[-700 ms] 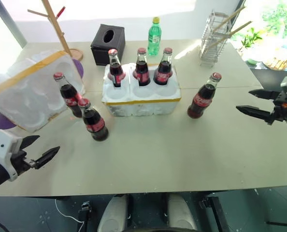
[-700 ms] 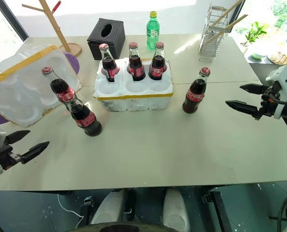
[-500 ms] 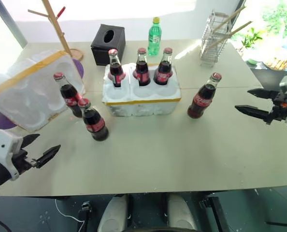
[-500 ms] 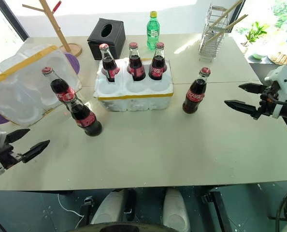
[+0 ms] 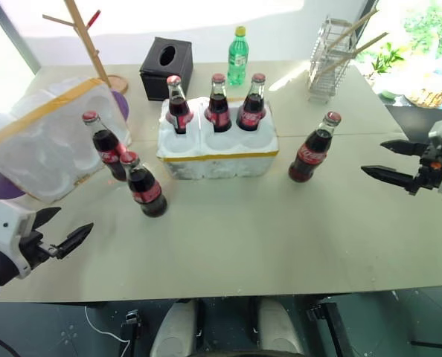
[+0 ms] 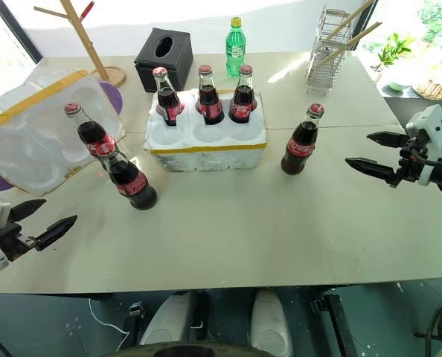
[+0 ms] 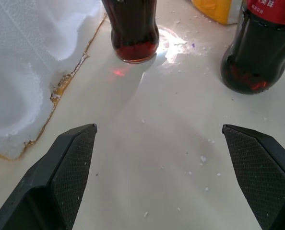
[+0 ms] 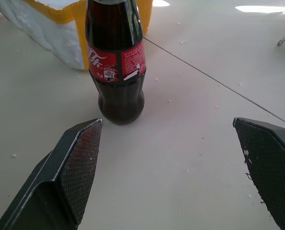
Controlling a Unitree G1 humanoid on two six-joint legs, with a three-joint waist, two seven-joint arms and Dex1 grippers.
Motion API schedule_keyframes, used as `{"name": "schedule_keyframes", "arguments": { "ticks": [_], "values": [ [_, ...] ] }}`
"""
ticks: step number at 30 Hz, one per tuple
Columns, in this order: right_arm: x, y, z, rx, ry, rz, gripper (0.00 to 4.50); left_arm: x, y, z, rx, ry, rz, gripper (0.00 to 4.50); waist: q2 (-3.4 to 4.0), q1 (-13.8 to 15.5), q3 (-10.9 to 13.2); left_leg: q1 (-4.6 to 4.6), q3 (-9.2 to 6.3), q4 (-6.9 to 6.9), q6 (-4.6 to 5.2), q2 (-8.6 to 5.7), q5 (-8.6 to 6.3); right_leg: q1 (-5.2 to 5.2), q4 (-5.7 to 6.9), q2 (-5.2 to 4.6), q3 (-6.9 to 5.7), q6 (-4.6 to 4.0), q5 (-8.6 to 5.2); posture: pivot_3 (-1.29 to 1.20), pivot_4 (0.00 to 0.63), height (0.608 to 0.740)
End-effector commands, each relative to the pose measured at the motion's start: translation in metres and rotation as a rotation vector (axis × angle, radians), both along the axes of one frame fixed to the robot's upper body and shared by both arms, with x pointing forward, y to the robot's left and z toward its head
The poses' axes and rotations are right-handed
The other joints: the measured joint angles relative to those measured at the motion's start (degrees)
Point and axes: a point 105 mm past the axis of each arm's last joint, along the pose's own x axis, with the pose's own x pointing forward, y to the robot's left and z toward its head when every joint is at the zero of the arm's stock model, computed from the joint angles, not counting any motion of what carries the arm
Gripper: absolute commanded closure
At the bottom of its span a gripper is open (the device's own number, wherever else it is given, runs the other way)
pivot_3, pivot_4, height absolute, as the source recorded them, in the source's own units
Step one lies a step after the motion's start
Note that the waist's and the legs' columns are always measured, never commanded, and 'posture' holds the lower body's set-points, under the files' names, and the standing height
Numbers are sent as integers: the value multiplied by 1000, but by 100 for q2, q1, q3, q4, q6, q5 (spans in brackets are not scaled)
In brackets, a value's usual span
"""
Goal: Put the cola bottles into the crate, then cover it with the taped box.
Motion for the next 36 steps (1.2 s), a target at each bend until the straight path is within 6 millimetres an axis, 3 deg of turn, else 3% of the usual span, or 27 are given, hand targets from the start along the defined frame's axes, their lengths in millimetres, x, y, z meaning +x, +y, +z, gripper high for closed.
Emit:
{"name": "schedule_keyframes", "arguments": {
  "ticks": [1,13,16,21,22,26,29,31,33,36],
  "values": [
    [-1,0,10,9,-52,5,0,1,1,10,15,-41,6,114,0,-3,0,0,0,0,0,0,0,0,0,0,0,0,0,0,150,740],
    [-3,-7,16,10,-68,-15,0,14,-2,21,6,-88,-7,114,0,6,0,0,1,0,0,-1,0,1,0,5,-5,1,1,0,150,740],
    [-2,-7,24,12,-72,-8,0,18,-5,25,-22,-115,-11,114,0,1,0,0,1,1,0,-1,0,1,1,7,-5,2,2,0,150,740],
    [-20,5,45,86,-28,86,0,23,-7,25,-59,-124,0,114,8,7,2,0,1,0,0,-1,0,-1,1,8,-4,4,3,0,150,740],
    [-25,10,50,86,-21,115,0,24,-7,26,-57,-130,-1,114,8,8,2,0,1,0,1,0,0,-1,1,8,-4,7,4,0,150,740],
    [-72,59,77,103,68,399,0,36,-12,36,-74,-170,-38,114,19,43,3,-2,-2,0,0,0,0,-1,2,5,-4,5,3,0,150,740],
    [-93,83,86,130,109,519,0,43,-13,38,-70,-180,-46,114,15,33,-2,0,-3,2,1,2,0,2,2,5,-3,5,3,0,150,740],
    [-116,114,98,166,122,676,0,56,-14,42,-68,-198,-52,114,15,37,-2,0,-2,2,1,2,0,3,1,4,-3,4,3,0,150,740],
    [-125,132,101,185,111,743,0,64,-18,45,-61,-212,-75,114,15,38,-2,-1,-4,2,0,3,1,0,3,5,-3,4,3,0,150,740],
    [-125,142,98,203,104,744,0,74,-19,46,-54,-226,-70,114,3,37,-3,-2,-4,2,3,2,-1,1,-1,4,-3,7,5,0,150,740]
  ]
}}
